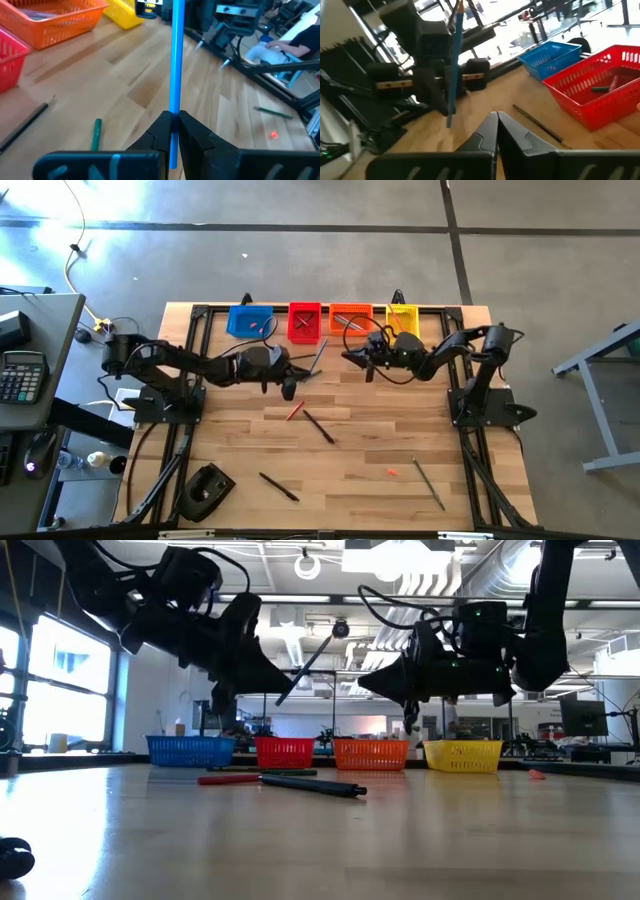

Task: Sort crayons/erasers/pens/pencils in bins
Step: Put the blue colored pencil into the yellow bin

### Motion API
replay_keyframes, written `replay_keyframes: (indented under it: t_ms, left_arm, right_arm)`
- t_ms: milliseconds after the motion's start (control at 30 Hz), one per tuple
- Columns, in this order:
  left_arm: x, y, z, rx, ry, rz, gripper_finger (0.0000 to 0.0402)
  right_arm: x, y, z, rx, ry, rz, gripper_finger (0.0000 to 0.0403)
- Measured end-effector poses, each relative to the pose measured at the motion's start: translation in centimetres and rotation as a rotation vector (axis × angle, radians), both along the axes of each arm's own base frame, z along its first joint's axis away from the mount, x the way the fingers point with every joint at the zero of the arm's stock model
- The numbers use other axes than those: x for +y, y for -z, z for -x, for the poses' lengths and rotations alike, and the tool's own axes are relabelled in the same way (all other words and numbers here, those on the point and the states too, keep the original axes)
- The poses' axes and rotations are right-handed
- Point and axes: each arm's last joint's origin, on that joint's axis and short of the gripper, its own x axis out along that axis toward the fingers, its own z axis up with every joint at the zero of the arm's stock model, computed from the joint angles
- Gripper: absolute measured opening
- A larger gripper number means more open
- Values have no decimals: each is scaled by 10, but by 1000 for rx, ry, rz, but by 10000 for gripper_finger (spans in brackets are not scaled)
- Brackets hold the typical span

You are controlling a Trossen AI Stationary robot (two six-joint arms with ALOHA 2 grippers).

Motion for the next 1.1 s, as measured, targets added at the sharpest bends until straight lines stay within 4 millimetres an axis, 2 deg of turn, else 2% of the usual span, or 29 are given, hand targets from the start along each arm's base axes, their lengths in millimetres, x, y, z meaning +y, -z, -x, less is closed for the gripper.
replay_keyframes:
  t_ms: [133, 300, 400, 567, 733, 867, 1100]
  left_arm:
    - [3, -3, 0, -39, -2, -2, 12]
    - [5, -5, 0, -62, 9, -3, 12]
    - [5, -6, 0, -63, 9, -3, 12]
    - [5, -6, -1, -70, 10, -5, 12]
    - [6, -7, -1, -80, 7, -8, 12]
    - [6, -8, -1, -87, 6, -10, 12]
    - [6, -8, -1, -93, 4, -10, 12]
  right_arm:
    - [-1, -4, -2, -25, -33, -25, 0]
    - [-2, -12, -14, -45, -71, -19, 7]
    - [-2, -17, -21, -45, -98, -19, 33]
    - [-5, -25, -33, -54, -113, -39, 102]
    - [-3, -37, -44, -95, -132, 5, 154]
    - [-2, -42, -48, -109, -139, 41, 170]
    - [-3, -42, -49, -112, -95, 66, 172]
